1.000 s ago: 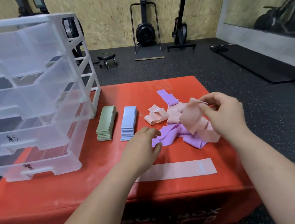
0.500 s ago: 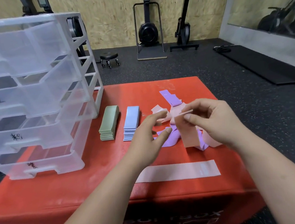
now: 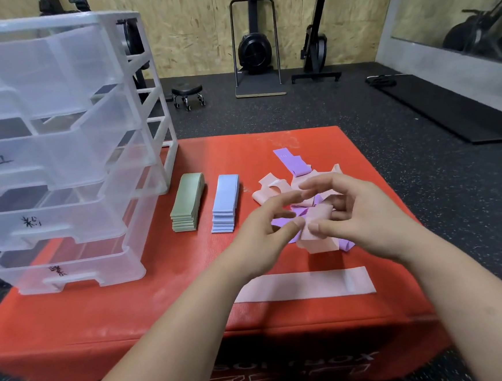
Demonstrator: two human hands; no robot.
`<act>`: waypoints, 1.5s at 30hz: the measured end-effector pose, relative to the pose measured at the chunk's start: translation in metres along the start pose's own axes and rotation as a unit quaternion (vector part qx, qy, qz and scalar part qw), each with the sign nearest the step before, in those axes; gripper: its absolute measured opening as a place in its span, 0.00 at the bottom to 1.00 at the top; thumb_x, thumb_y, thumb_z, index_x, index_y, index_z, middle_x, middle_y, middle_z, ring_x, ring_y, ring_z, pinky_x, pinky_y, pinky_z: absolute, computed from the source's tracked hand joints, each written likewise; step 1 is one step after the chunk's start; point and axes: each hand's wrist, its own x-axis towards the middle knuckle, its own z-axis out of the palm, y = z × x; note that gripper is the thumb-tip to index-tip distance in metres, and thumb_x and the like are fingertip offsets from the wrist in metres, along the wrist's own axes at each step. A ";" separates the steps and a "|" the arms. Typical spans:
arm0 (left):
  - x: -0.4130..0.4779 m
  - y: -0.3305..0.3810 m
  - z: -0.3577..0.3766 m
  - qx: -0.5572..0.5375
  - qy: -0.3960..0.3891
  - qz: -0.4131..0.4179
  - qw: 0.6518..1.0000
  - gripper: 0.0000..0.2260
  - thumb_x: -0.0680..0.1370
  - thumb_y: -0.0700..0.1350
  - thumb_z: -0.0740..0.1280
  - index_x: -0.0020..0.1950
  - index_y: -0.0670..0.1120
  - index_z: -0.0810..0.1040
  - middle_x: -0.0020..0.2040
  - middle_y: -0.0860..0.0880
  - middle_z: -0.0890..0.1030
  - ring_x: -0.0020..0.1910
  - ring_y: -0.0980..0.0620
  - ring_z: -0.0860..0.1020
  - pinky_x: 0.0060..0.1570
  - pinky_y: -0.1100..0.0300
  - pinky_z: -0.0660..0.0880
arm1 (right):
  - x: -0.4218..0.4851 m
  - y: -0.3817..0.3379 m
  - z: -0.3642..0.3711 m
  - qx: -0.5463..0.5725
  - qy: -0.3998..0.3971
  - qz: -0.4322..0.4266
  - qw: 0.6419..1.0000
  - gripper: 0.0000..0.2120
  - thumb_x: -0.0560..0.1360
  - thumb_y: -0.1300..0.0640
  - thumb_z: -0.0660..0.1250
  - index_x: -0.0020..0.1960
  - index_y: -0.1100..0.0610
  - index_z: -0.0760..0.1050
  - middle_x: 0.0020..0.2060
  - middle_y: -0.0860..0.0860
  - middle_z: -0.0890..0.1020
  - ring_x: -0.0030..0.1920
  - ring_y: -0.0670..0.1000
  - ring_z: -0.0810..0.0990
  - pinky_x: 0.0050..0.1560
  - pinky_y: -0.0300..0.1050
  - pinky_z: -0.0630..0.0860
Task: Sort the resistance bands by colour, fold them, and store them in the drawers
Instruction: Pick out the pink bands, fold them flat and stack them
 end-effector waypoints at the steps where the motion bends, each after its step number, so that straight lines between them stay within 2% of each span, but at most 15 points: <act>1: -0.001 0.003 -0.001 -0.020 -0.023 -0.004 1.000 0.18 0.86 0.44 0.66 0.75 0.58 0.75 0.69 0.62 0.80 0.67 0.60 0.78 0.67 0.57 0.76 | -0.001 -0.002 0.000 -0.004 -0.008 -0.007 1.000 0.29 0.71 0.72 0.76 0.64 0.46 0.80 0.57 0.48 0.84 0.45 0.56 0.84 0.56 0.51 0.84; 4: -0.003 0.007 0.000 -0.060 -0.067 -0.029 0.996 0.14 0.86 0.42 0.65 0.71 0.54 0.79 0.62 0.57 0.85 0.63 0.61 0.80 0.68 0.58 0.76 | -0.005 -0.001 0.000 -0.019 -0.010 -0.004 1.000 0.29 0.71 0.72 0.77 0.63 0.46 0.80 0.56 0.50 0.84 0.47 0.58 0.86 0.52 0.50 0.85; 6: -0.003 0.004 0.001 -0.044 -0.057 -0.033 0.997 0.10 0.86 0.44 0.67 0.66 0.53 0.82 0.55 0.52 0.86 0.56 0.57 0.81 0.66 0.52 0.76 | -0.008 0.000 -0.001 -0.032 -0.007 0.010 0.999 0.29 0.71 0.72 0.77 0.62 0.45 0.81 0.55 0.49 0.84 0.40 0.51 0.85 0.43 0.42 0.82; 8: -0.001 0.001 0.000 -0.027 -0.037 -0.034 0.998 0.09 0.84 0.45 0.70 0.64 0.50 0.84 0.54 0.53 0.87 0.55 0.52 0.83 0.64 0.50 0.77 | -0.009 0.005 -0.003 -0.057 0.009 0.024 0.998 0.29 0.70 0.72 0.78 0.62 0.45 0.81 0.54 0.49 0.84 0.38 0.46 0.83 0.41 0.39 0.80; 11: 0.002 -0.005 -0.003 0.005 0.004 -0.029 1.000 0.06 0.82 0.45 0.73 0.59 0.51 0.86 0.51 0.50 0.87 0.54 0.49 0.83 0.62 0.46 0.79 | -0.006 0.014 -0.006 -0.084 0.045 0.043 0.995 0.28 0.70 0.71 0.79 0.62 0.46 0.81 0.50 0.51 0.84 0.41 0.51 0.85 0.47 0.50 0.85; 14: 0.003 -0.009 -0.005 0.017 0.020 -0.031 0.999 0.04 0.82 0.44 0.72 0.55 0.50 0.86 0.49 0.51 0.87 0.51 0.50 0.84 0.60 0.42 0.79 | -0.004 0.020 -0.007 -0.085 0.073 0.049 0.993 0.25 0.70 0.68 0.80 0.60 0.47 0.82 0.44 0.54 0.86 0.44 0.61 0.85 0.52 0.59 0.84; 19: 0.002 -0.008 -0.003 0.023 0.004 -0.013 1.000 0.04 0.81 0.49 0.74 0.54 0.51 0.85 0.49 0.53 0.87 0.51 0.53 0.84 0.58 0.47 0.80 | -0.004 0.015 0.001 -0.070 0.088 0.023 0.993 0.17 0.71 0.64 0.80 0.55 0.49 0.83 0.43 0.49 0.88 0.45 0.50 0.87 0.52 0.52 0.81; 23: 0.005 -0.012 -0.005 0.023 0.047 -0.017 0.998 0.01 0.81 0.46 0.75 0.51 0.49 0.86 0.45 0.52 0.87 0.47 0.50 0.84 0.54 0.43 0.80 | -0.001 0.015 0.005 0.047 0.087 0.061 0.993 0.14 0.75 0.66 0.76 0.58 0.53 0.83 0.46 0.56 0.88 0.49 0.57 0.88 0.57 0.52 0.84; 25: 0.005 -0.013 -0.007 0.019 0.051 -0.020 0.998 0.02 0.81 0.47 0.75 0.52 0.51 0.86 0.46 0.53 0.87 0.48 0.51 0.84 0.54 0.45 0.81 | 0.000 0.014 0.006 0.065 0.093 0.068 0.991 0.13 0.76 0.68 0.75 0.57 0.55 0.83 0.46 0.56 0.88 0.48 0.56 0.89 0.57 0.51 0.84; 29: 0.004 -0.007 -0.010 0.005 0.040 0.003 0.999 0.08 0.82 0.52 0.73 0.59 0.53 0.84 0.50 0.54 0.87 0.52 0.54 0.85 0.57 0.51 0.81 | 0.000 0.010 0.013 0.006 0.083 0.023 0.996 0.13 0.73 0.66 0.78 0.54 0.55 0.82 0.43 0.52 0.88 0.44 0.52 0.88 0.50 0.44 0.83; 32: 0.003 -0.004 -0.011 0.004 0.034 0.001 0.999 0.04 0.82 0.49 0.73 0.54 0.50 0.85 0.45 0.50 0.86 0.46 0.56 0.83 0.51 0.54 0.79 | 0.001 0.013 0.023 -0.050 0.056 0.002 0.997 0.15 0.73 0.66 0.78 0.55 0.52 0.80 0.41 0.52 0.88 0.42 0.52 0.87 0.46 0.44 0.82; 35: 0.002 -0.005 -0.014 0.014 0.047 0.007 0.999 0.05 0.81 0.47 0.75 0.48 0.47 0.84 0.41 0.45 0.82 0.39 0.57 0.77 0.43 0.58 0.74 | 0.003 0.017 0.028 -0.051 0.042 0.021 0.998 0.20 0.72 0.65 0.79 0.56 0.49 0.78 0.42 0.51 0.88 0.43 0.53 0.87 0.48 0.45 0.82; 40: 0.000 -0.001 -0.023 -0.007 0.063 -0.003 0.998 0.03 0.81 0.44 0.74 0.50 0.46 0.84 0.37 0.54 0.77 0.36 0.58 0.72 0.40 0.67 0.70 | 0.004 0.026 0.031 -0.002 0.041 0.062 0.997 0.18 0.75 0.64 0.76 0.60 0.49 0.77 0.44 0.52 0.87 0.44 0.51 0.86 0.55 0.51 0.82; 43: -0.001 0.000 -0.029 0.003 0.035 -0.003 0.999 0.03 0.81 0.46 0.74 0.53 0.47 0.84 0.36 0.55 0.76 0.36 0.59 0.72 0.39 0.68 0.69 | 0.004 0.025 0.036 0.023 0.036 0.053 0.998 0.17 0.78 0.64 0.74 0.62 0.50 0.76 0.47 0.50 0.86 0.41 0.49 0.84 0.52 0.52 0.82; 45: -0.002 0.002 -0.031 0.019 0.027 0.005 0.999 0.03 0.82 0.46 0.74 0.52 0.47 0.84 0.38 0.49 0.78 0.36 0.57 0.72 0.40 0.65 0.70 | 0.003 0.022 0.041 0.032 0.029 0.053 0.998 0.18 0.78 0.63 0.73 0.63 0.50 0.74 0.47 0.49 0.86 0.43 0.50 0.85 0.56 0.56 0.83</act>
